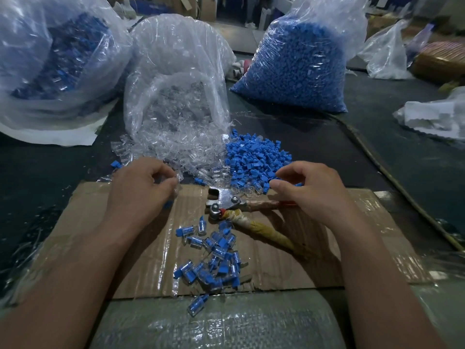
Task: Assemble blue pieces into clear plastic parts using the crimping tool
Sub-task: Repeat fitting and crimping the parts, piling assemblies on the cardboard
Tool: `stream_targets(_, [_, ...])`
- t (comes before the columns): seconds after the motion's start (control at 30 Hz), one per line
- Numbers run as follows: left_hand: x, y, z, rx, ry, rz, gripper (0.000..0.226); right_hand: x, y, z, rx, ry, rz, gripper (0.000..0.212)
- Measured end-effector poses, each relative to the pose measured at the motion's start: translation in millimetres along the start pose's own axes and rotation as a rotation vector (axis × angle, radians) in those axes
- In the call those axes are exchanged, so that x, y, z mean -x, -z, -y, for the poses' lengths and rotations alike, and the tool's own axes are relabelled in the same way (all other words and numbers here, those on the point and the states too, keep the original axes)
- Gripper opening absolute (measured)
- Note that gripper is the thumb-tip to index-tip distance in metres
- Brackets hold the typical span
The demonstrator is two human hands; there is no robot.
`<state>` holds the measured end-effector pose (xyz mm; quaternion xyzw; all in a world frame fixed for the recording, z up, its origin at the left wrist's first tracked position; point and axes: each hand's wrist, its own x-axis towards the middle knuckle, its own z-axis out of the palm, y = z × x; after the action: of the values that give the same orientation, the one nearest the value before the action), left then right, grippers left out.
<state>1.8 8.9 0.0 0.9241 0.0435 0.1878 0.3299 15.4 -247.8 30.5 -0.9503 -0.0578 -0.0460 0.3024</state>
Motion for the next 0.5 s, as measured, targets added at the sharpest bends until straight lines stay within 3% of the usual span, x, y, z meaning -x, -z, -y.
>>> stream_targets(0.17, [2.9,4.4,-4.7,0.169,0.021,-0.011,0.016,-2.9,0.9,-5.8,-0.035,-0.046,-0.068,0.009])
stream_targets(0.33, [9.5,6.7,-15.9,0.408,0.025,0.076,0.022,-6.5,1.7,-12.0,-0.069,-0.101,-0.158,0.008])
stream_targets(0.5, [16.6,4.8,-22.4,0.541,0.046,0.177,0.025,-10.4,-7.2,-11.0,-0.015,-0.087,-0.08,0.002])
